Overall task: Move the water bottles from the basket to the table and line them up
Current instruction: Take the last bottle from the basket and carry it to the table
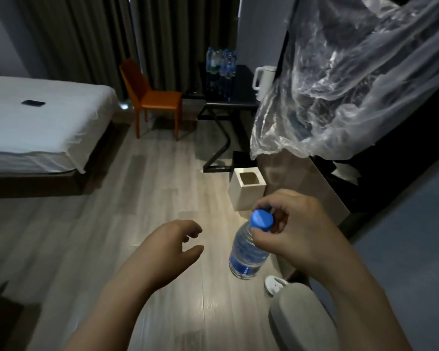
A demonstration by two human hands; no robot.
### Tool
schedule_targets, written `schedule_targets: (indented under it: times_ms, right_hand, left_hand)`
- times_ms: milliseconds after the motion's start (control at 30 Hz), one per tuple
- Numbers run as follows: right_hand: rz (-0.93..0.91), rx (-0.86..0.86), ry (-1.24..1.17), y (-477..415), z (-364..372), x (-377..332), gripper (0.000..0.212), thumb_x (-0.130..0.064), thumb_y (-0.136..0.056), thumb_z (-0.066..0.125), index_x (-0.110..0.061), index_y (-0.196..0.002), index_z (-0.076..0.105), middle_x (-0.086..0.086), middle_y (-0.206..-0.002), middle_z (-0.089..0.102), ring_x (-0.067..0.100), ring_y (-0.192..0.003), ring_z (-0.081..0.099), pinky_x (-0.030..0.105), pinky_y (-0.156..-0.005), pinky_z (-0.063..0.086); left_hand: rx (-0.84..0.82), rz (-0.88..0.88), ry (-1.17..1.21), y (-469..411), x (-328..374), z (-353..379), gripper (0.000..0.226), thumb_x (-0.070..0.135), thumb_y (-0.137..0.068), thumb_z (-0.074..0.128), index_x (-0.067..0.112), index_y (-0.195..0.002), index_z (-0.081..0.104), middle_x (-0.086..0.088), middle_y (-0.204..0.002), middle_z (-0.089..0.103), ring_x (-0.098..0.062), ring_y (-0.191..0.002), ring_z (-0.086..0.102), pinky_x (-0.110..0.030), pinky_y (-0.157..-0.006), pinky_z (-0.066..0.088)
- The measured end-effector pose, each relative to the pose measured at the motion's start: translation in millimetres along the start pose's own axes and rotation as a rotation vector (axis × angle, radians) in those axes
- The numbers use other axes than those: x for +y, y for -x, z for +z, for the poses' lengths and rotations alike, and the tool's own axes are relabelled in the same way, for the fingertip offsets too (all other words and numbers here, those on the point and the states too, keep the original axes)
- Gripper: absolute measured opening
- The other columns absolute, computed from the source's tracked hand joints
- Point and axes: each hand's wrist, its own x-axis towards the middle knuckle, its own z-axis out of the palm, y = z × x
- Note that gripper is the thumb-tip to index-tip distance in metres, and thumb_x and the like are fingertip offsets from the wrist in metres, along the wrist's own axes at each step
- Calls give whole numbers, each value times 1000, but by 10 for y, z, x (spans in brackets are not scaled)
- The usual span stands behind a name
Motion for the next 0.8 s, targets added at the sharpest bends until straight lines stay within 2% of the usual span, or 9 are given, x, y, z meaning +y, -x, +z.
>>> schedule_targets:
  times_ms: [433,600,800]
  right_hand:
    - [-38,-111,20,-1838,550,84,25,-33,-67,69,-32,-91,66,-17,-86,58,2,-77,56,16,-63,46]
    - [13,-93,-14,-2622,854,-34,20,-30,-65,68,-32,-85,67,-13,-85,60,5,-74,56,20,-61,48]
    - [37,-101,-21,-3517,1163,-79,20,-29,-63,67,-31,-83,67,-16,-83,58,-1,-66,54,13,-56,41]
  left_hand:
    - [48,-86,9,-1429,-824,-652,32,36,-88,58,30,-120,56,17,-115,60,0,-104,56,-27,-90,50]
    - [19,-62,-15,-2072,-1256,-1097,34,37,-89,56,31,-123,54,17,-118,58,1,-105,55,-20,-89,48]
    - [22,-59,-17,-2772,-1694,-1480,34,36,-90,56,29,-123,54,15,-119,58,-1,-105,56,-18,-88,47]
